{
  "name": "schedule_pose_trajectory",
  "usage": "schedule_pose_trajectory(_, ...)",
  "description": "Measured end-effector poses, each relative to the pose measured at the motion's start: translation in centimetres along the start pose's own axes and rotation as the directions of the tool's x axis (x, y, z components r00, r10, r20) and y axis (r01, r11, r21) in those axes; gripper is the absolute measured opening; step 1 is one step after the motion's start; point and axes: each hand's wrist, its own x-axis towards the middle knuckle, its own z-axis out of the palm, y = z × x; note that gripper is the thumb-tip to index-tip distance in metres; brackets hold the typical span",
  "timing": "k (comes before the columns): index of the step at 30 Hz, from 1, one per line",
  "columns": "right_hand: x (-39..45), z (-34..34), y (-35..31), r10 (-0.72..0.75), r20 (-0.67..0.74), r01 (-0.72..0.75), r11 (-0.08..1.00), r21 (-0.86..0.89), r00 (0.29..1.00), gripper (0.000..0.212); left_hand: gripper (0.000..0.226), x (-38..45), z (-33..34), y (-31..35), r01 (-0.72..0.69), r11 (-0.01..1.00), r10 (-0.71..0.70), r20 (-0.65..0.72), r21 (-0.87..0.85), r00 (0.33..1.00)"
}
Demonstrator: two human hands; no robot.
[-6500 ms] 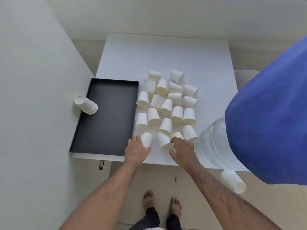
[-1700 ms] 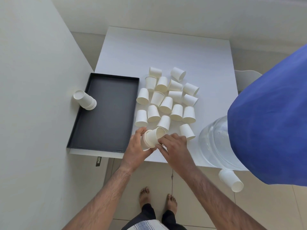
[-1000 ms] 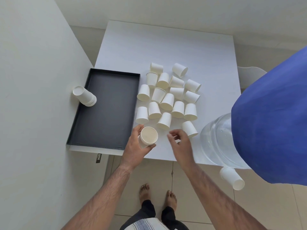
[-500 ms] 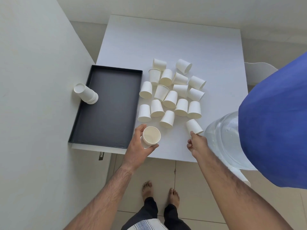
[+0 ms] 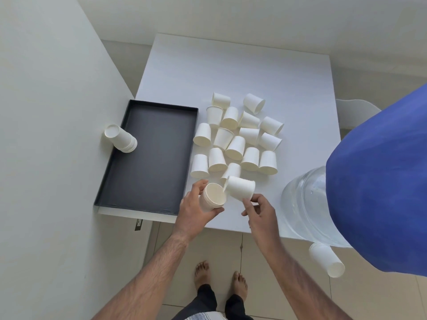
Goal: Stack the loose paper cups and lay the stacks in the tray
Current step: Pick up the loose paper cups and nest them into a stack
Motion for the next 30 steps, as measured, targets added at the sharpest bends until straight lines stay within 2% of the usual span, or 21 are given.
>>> schedule_pose_trajectory(5,-1.1,-0.1,-1.6,-0.291,0.057,0.297,0.940,-0.171,0.955,0.008,0.090,0.3,0.2,0.4,-0.006,1.000,0.006,-0.008,0.000,1.000)
schedule_pose_trajectory(9,-0.7,-0.5,-1.7,-0.467,0.146,0.476,0.743,-0.470,0.872,0.021,0.088,0.2,0.3,0.6,-0.021,0.999,0.022,-0.013,0.041,1.000)
schedule_pose_trajectory(12,-0.5,-0.4,-1.7,-0.493,0.232,0.527,0.622,-0.579,0.838,0.026,0.087,0.0,0.4,0.5,-0.026,0.997,0.026,0.001,0.075,1.000)
schedule_pose_trajectory(15,-0.1,0.3,-1.6,-0.440,0.371,0.573,0.572,-0.586,0.818,0.039,0.086,-0.3,0.7,0.4,-0.022,0.997,0.022,0.009,0.073,1.000)
schedule_pose_trajectory(17,0.1,0.9,-1.3,-0.408,0.466,0.618,0.571,-0.541,0.785,0.043,0.085,-0.4,0.7,0.6,0.015,0.999,-0.015,0.002,0.036,1.000)
schedule_pose_trajectory(19,0.3,1.4,-0.9,-0.391,0.503,0.630,0.588,-0.508,0.771,0.043,0.083,-0.4,0.7,0.7,0.023,0.999,-0.023,0.001,0.023,1.000)
schedule_pose_trajectory(23,1.3,1.6,-0.2,-0.379,0.503,0.590,0.718,-0.369,0.777,0.037,0.082,-0.4,0.2,0.4,0.005,0.999,-0.005,-0.006,0.033,1.000)
schedule_pose_trajectory(26,2.9,1.2,0.2,-0.374,0.346,0.450,0.877,-0.171,0.860,0.028,0.086,-0.5,-0.1,0.2,0.027,0.999,-0.027,-0.008,0.037,1.000)
schedule_pose_trajectory(28,4.3,1.1,0.6,-0.284,0.243,0.327,0.931,-0.160,0.927,0.021,0.087,-0.7,-0.3,0.0,0.028,0.999,-0.028,-0.017,0.025,0.999)
schedule_pose_trajectory(30,5.7,1.2,1.2,-0.171,0.231,0.221,0.952,-0.212,0.958,0.021,0.086,-0.9,-0.3,-0.2,0.030,1.000,-0.030,-0.015,0.000,0.999)
